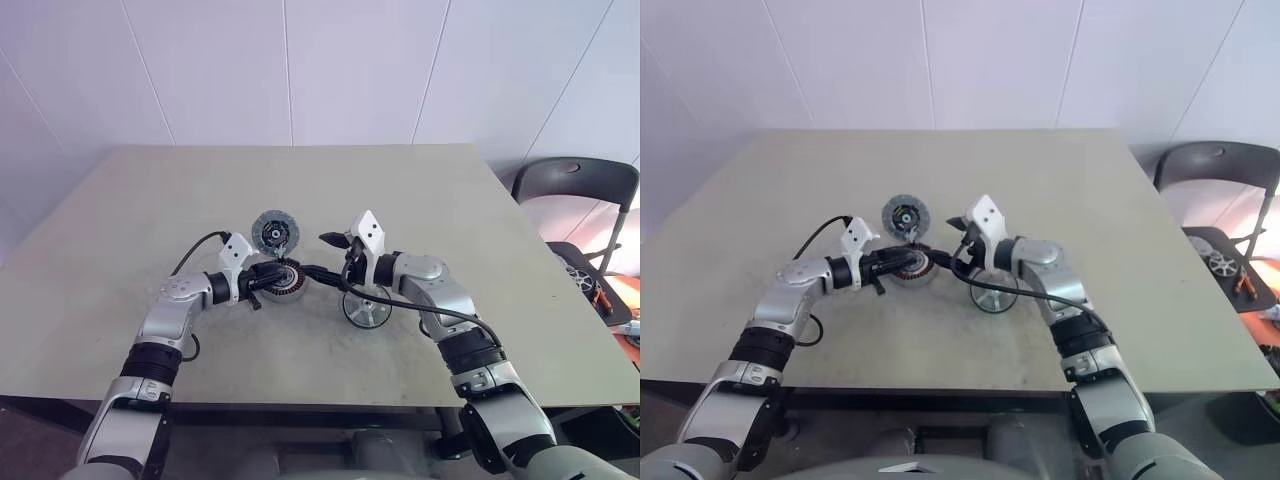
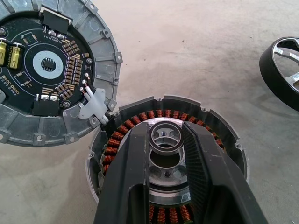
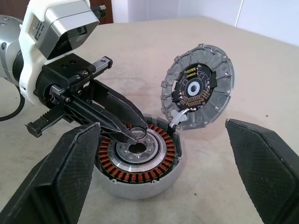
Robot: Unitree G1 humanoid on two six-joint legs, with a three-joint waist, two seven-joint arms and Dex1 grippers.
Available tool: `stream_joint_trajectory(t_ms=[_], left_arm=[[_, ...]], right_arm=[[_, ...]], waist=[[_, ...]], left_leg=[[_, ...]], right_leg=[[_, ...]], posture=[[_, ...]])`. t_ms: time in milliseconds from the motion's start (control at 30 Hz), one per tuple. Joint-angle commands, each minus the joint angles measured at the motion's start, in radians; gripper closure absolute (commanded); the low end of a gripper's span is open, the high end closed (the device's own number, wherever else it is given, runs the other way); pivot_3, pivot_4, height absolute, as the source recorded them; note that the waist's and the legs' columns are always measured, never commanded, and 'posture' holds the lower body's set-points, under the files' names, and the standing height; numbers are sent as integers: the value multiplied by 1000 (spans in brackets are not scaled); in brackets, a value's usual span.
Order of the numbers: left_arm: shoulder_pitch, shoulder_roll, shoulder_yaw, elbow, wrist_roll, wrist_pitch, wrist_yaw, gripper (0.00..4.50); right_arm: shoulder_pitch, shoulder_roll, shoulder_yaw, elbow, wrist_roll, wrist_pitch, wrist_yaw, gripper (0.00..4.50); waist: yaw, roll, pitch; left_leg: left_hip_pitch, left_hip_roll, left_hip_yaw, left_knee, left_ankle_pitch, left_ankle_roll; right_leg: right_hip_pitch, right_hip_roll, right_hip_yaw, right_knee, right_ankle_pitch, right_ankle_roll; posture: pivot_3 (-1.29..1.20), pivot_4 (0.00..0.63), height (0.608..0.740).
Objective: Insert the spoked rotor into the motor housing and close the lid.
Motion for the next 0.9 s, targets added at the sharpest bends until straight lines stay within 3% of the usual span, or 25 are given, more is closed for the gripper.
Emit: stream_joint_trajectory(t_ms=[33, 267, 600, 633, 733, 900], left_arm=[[-10, -6, 14, -44, -23, 16, -3, 3816], [-22, -14, 31, -42, -20, 4, 34, 1461], [4, -5, 134, -176, -128, -5, 55, 1461], [17, 2, 143, -200, -135, 4, 60, 1421], [66, 25, 168, -260, -155, 26, 67, 2036], [158, 53, 202, -332, -170, 34, 93, 3757]], right_arm=[[-16, 2, -21, -44, 17, -10, -2, 0], [-13, 4, -22, -48, 19, -12, -3, 0], [1, 45, 3, -73, 42, 19, 5, 0], [2, 59, 10, -76, 44, 23, 2, 179], [7, 92, 41, -80, 33, 33, 7, 918], [-18, 105, 122, 22, -88, 9, -53, 2713]], waist=[[0, 0, 0], [0, 0, 0], [0, 0, 0], [0, 0, 0], [-3, 0, 0], [0, 0, 0]], left_leg=[[0, 0, 0, 0, 0, 0], [0, 0, 0, 0, 0, 0], [0, 0, 0, 0, 0, 0], [0, 0, 0, 0, 0, 0], [1, 0, 0, -1, 0, 0], [1, 0, 0, 0, 0, 0]], right_leg=[[0, 0, 0, 0, 0, 0], [0, 0, 0, 0, 0, 0], [0, 0, 0, 0, 1, 2], [0, 0, 0, 0, 1, 2], [0, 0, 0, 0, 1, 2], [0, 0, 0, 1, 0, 0]], posture=[[0, 0, 740], [0, 0, 740], [0, 0, 740], [0, 0, 740], [0, 0, 740], [0, 0, 740]])
